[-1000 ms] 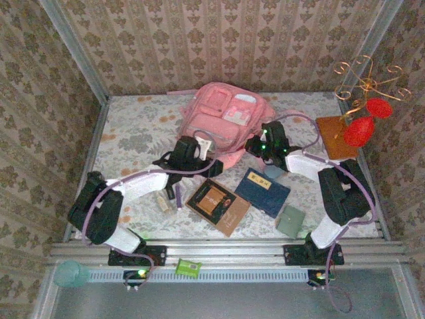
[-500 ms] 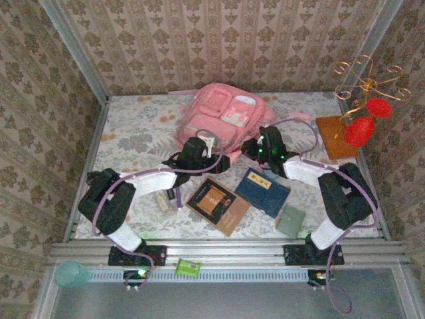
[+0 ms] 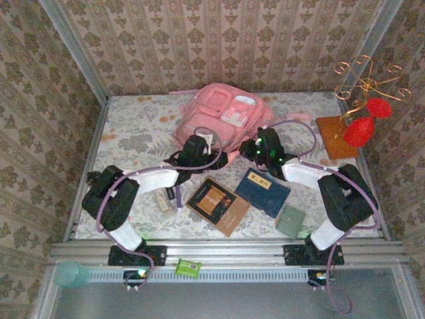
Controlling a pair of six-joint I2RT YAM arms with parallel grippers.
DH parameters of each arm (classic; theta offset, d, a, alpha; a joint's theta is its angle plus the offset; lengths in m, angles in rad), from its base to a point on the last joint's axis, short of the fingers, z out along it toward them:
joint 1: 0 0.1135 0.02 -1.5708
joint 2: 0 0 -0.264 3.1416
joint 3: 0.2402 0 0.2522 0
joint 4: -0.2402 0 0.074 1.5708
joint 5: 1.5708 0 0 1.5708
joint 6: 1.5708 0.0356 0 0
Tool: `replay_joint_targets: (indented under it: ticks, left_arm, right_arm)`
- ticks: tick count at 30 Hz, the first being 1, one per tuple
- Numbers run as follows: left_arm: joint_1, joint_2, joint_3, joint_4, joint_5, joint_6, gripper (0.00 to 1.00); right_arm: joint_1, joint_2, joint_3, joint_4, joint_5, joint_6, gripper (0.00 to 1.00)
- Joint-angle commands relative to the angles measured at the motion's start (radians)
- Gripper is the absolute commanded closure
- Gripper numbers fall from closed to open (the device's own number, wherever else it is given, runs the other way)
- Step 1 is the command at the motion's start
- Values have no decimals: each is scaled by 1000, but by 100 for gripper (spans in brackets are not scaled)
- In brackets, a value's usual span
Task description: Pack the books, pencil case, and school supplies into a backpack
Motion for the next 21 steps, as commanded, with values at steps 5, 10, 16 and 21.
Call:
replay_joint_targets:
  ticks: [5,10,16,21]
  left_arm:
    - [30,-20,6,31,-15,12,99]
    - [65,-85,-15,-107,-15,83,100]
    - [159,-141,-55,-253,79,157,100]
    - [174,-153,-46,-356,80,223,100]
  right_arm:
    - [14,-76,-5,20,52,-72,100]
    - [-20,-79,-5,-39,95,-143,100]
    - [-48,-67,-10,-64,145,-207,100]
    - [-63,-60,19,-84,175,-292,100]
